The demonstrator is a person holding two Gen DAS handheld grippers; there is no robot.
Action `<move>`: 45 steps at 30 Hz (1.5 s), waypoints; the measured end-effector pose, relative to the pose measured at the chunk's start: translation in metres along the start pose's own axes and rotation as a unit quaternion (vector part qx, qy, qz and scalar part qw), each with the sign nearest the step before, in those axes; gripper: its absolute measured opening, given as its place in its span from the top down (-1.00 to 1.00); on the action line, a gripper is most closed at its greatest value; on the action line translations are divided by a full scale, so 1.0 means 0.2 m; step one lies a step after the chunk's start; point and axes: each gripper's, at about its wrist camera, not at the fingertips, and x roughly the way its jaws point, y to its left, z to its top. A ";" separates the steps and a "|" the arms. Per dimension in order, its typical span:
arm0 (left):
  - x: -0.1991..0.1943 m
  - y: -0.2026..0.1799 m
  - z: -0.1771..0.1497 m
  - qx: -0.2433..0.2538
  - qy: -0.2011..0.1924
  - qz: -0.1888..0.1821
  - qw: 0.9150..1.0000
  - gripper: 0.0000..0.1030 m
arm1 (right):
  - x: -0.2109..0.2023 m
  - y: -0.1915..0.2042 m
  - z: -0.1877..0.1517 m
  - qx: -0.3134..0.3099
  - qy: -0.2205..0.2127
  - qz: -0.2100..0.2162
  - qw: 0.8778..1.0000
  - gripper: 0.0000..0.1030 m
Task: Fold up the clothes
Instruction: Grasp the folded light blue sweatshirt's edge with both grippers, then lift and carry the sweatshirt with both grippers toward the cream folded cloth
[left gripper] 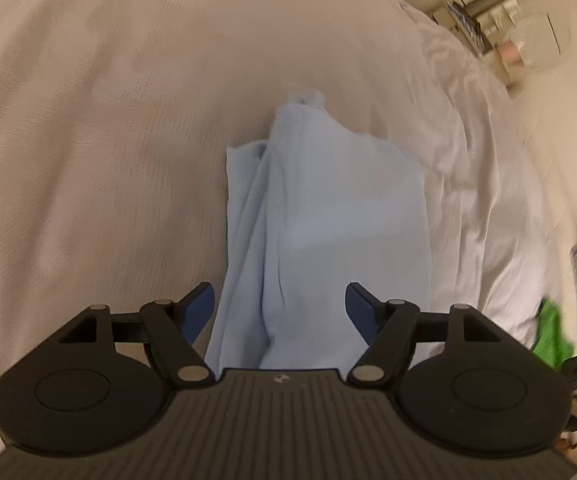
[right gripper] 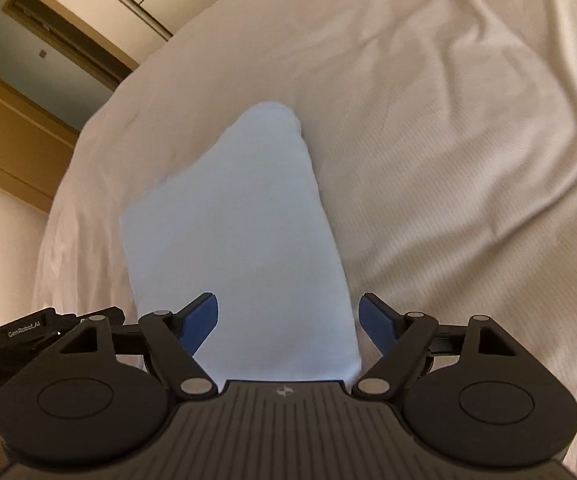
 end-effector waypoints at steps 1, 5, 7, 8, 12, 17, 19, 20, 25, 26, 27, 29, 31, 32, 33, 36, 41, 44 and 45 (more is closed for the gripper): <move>0.03 0.02 0.03 -0.009 0.002 -0.009 1.000 -0.33 | 0.03 -0.02 0.03 0.003 0.004 0.006 1.000 -0.55; 0.16 0.12 0.08 -0.040 0.017 -0.051 0.998 -0.33 | 0.19 -0.12 0.14 0.017 0.023 0.031 0.999 -0.55; 0.21 0.15 0.10 -0.057 0.020 -0.071 0.996 -0.31 | 0.26 -0.16 0.18 0.025 0.033 0.046 0.998 -0.54; 0.23 0.16 0.10 -0.066 0.023 -0.085 0.994 -0.29 | 0.29 -0.19 0.20 0.031 0.038 0.056 0.997 -0.51; 0.31 0.18 0.09 -0.089 0.024 -0.116 0.989 -0.22 | 0.40 -0.26 0.23 0.057 0.058 0.100 0.992 -0.28; 0.35 0.19 0.08 -0.100 0.016 -0.116 0.988 0.28 | 0.53 -0.29 0.24 0.070 0.083 0.145 0.983 -0.07; 0.32 0.15 0.07 -0.086 0.007 -0.107 0.990 0.48 | 0.57 -0.27 0.24 0.068 0.085 0.143 0.984 0.18; 0.30 0.13 0.06 -0.078 0.002 -0.102 0.992 0.56 | 0.58 -0.26 0.24 0.065 0.085 0.140 0.984 0.29; 0.16 -0.01 0.02 -0.041 -0.027 -0.084 0.995 0.68 | 0.47 -0.16 0.24 0.044 0.070 0.132 0.988 0.57; 0.13 -0.03 0.01 -0.038 -0.031 -0.083 0.995 0.68 | 0.43 -0.13 0.24 0.043 0.064 0.132 0.988 0.58; 0.09 -0.04 0.00 -0.036 -0.035 -0.082 0.995 0.68 | 0.39 -0.10 0.23 0.041 0.058 0.131 0.989 0.58; 0.00 -0.05 -0.02 -0.037 -0.042 -0.083 0.995 0.69 | 0.32 -0.04 0.22 0.041 0.050 0.128 0.990 0.59; -0.10 -0.04 -0.04 -0.043 -0.050 -0.086 0.994 0.69 | 0.27 0.04 0.18 0.043 0.048 0.132 0.989 0.59; -0.16 -0.02 -0.05 -0.043 -0.056 -0.086 0.994 0.69 | 0.24 0.07 0.17 0.044 0.046 0.134 0.989 0.59; -0.22 0.00 -0.06 -0.042 -0.061 -0.086 0.994 0.69 | 0.21 0.11 0.15 0.045 0.045 0.137 0.989 0.59; -0.43 0.09 -0.10 -0.045 -0.081 -0.082 0.992 0.69 | 0.19 0.28 0.08 0.037 0.045 0.151 0.987 0.59; -0.87 0.41 -0.14 -0.066 -0.127 -0.070 0.987 0.69 | 0.23 0.65 -0.07 0.016 0.050 0.182 0.982 0.59; -1.17 0.68 -0.14 -0.080 -0.153 -0.059 0.983 0.69 | 0.33 0.98 -0.21 -0.001 0.059 0.205 0.977 0.59; -1.26 0.77 -0.14 -0.084 -0.160 -0.053 0.982 0.69 | 0.37 1.09 -0.26 -0.006 0.062 0.213 0.975 0.59</move>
